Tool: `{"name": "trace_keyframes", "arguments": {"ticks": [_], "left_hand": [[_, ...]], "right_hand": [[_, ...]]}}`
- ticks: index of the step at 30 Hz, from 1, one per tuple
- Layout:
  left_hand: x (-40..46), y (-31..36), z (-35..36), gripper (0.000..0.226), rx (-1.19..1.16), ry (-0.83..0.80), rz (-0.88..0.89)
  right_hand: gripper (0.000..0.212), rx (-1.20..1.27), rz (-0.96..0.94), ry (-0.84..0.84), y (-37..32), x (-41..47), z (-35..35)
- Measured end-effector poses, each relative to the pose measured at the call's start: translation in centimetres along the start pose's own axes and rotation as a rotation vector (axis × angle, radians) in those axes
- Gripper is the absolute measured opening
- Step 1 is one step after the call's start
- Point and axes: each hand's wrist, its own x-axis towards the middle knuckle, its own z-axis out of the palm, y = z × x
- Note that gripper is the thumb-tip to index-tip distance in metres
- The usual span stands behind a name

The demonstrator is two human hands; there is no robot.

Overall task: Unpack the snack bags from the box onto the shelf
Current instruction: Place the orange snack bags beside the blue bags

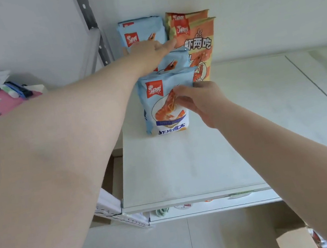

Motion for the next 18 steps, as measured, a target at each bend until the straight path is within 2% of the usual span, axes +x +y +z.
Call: {"name": "trace_keyframes", "arguments": {"ticks": [2,4,6,8,9,13,14,18], "left_hand": [[-0.3,-1.1,0.7,0.047,-0.025,0.216,-0.068],[-0.5,-2.3,1.1,0.056,-0.260,0.450,-0.232],[-0.9,-3.1,1.2,0.056,-0.719,0.590,-0.326],[-1.7,-3.0,1.8,0.048,-1.208,0.599,-0.314],[-2.2,-3.2,2.6,0.046,-1.335,0.568,-0.297],[-3.1,-4.3,7.9,0.060,-1.224,0.401,-0.207],[-3.3,-4.6,9.3,0.058,-1.191,0.382,-0.230],[-3.3,-5.8,13.0,0.078,-1.242,0.341,-0.224]], "right_hand": [[0.066,-0.341,-0.108,0.092,1.0,1.1,-0.3],[0.085,-0.623,-0.210,0.183,1.8,2.6,-0.6],[0.092,-0.652,-0.251,0.139,2.3,4.0,-0.7],[0.092,-0.552,-0.256,0.032,2.6,5.6,-0.6],[0.089,-0.498,-0.254,-0.005,2.9,6.4,-0.5],[0.069,-0.338,-0.248,-0.085,3.7,8.4,0.2],[0.066,-0.287,-0.253,-0.104,3.9,8.7,0.4],[0.060,-0.101,-0.270,-0.162,5.0,9.4,1.0]]}}
